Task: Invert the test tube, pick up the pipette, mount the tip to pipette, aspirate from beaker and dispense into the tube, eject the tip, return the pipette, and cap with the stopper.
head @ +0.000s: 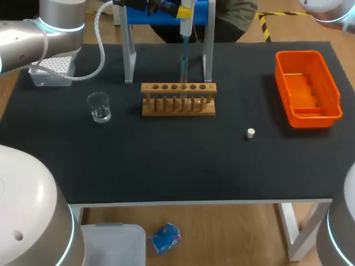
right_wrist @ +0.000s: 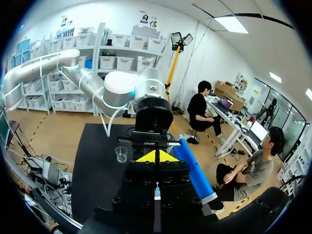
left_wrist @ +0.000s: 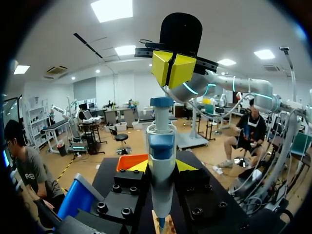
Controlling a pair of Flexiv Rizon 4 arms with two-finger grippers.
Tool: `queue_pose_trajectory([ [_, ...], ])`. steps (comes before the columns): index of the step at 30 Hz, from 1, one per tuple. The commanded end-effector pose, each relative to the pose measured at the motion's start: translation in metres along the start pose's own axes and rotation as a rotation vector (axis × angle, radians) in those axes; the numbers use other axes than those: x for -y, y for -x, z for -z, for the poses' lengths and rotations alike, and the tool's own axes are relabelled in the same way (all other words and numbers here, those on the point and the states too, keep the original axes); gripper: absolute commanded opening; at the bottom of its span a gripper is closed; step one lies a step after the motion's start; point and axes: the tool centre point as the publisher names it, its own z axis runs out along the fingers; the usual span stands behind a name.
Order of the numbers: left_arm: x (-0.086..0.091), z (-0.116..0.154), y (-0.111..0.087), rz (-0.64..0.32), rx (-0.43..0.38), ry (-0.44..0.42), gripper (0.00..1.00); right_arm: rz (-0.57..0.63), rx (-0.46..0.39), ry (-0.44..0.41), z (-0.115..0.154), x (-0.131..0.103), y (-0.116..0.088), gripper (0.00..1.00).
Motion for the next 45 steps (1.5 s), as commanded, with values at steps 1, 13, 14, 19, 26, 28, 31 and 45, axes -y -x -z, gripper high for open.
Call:
queue_pose_trajectory([
  [1, 0.0, 0.0, 0.0, 0.0, 0.0, 0.001, 0.0, -0.005, 0.002, -0.011, -0.001, 0.001, 0.001, 0.0],
  [13, 0.0, 0.0, 0.0, 0.0, 0.0, 0.001, 0.0, -0.107, -0.02, 0.018, -0.001, 0.007, -0.003, 0.0],
  [14, 0.0, 0.0, 0.0, 0.0, 0.0, 0.001, 0.0, -0.107, -0.02, 0.019, 0.0, 0.008, -0.004, 0.0],
  [19, 0.0, 0.0, 0.0, 0.0, 0.0, 0.001, 0.0, -0.109, -0.018, 0.016, 0.0, 0.009, -0.005, 0.0],
  [26, 0.0, 0.0, 0.0, 0.0, 0.0, 0.001, 0.0, -0.114, -0.022, 0.013, -0.002, 0.011, -0.005, 0.0],
  [28, 0.0, 0.0, 0.0, 0.0, 0.0, 0.001, 0.0, -0.116, -0.022, 0.012, -0.002, 0.012, -0.006, 0.0],
  [31, 0.0, 0.0, 0.0, 0.0, 0.0, 0.001, 0.0, -0.119, -0.025, 0.011, -0.003, 0.014, -0.006, 0.0],
  [45, 0.0, 0.0, 0.0, 0.0, 0.0, 0.001, 0.0, -0.133, -0.036, 0.001, -0.008, 0.021, -0.009, 0.0],
])
